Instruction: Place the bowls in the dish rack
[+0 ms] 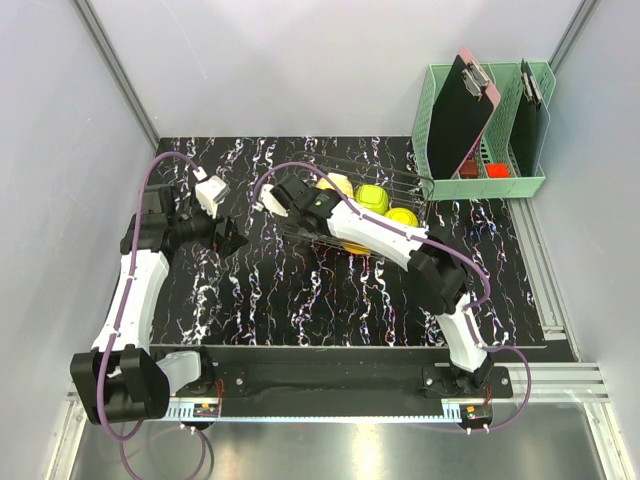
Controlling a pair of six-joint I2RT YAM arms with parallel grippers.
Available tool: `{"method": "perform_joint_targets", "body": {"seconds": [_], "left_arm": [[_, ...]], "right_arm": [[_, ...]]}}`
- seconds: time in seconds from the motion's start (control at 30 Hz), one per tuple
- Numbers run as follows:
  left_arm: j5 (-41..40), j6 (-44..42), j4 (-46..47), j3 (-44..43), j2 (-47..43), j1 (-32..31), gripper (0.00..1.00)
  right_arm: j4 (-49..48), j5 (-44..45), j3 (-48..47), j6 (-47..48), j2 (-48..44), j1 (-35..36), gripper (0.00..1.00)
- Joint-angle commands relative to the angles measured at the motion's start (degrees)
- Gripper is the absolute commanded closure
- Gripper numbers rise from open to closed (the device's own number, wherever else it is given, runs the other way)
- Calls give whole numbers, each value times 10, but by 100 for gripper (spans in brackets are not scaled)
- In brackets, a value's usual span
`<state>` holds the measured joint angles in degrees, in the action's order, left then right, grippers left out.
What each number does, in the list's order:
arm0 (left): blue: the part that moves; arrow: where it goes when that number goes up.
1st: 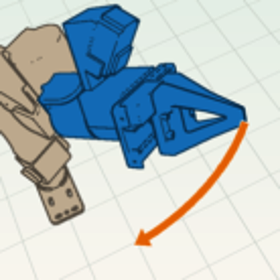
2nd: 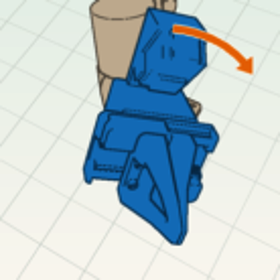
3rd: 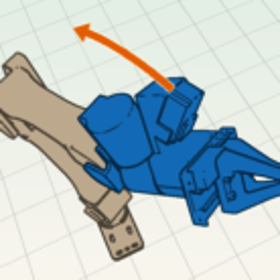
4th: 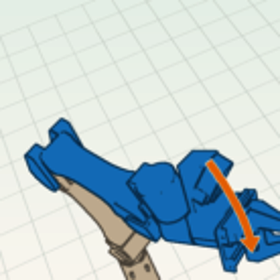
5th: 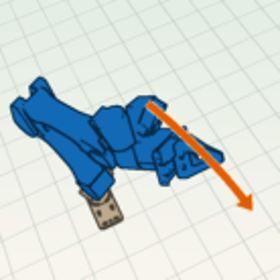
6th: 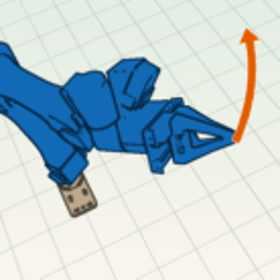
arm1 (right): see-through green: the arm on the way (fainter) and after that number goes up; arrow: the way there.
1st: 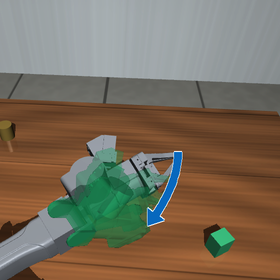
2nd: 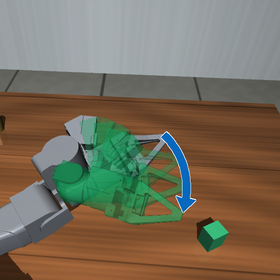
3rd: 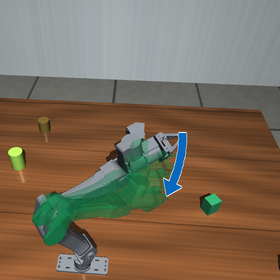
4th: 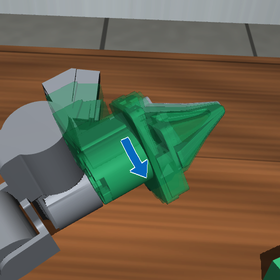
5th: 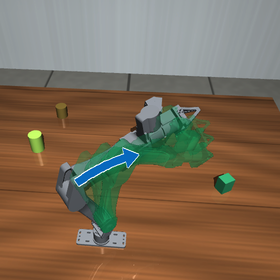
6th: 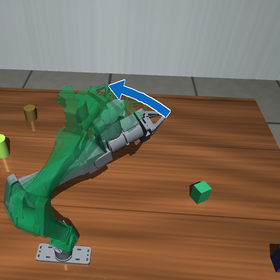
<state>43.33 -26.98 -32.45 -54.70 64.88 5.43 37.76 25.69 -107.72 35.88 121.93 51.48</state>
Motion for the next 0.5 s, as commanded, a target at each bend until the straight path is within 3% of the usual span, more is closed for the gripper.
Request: {"method": "perform_joint_targets", "body": {"seconds": [0.0, 0.47], "left_arm": [[21, -8, 22, -5, -3, 5, 1], [22, -15, 20, 1, -9, 10, 1]], "right_arm": [[2, -5, -23, -17, 11, -21, 28], [72, -99, -45, -49, 28, -38, 32]]}}
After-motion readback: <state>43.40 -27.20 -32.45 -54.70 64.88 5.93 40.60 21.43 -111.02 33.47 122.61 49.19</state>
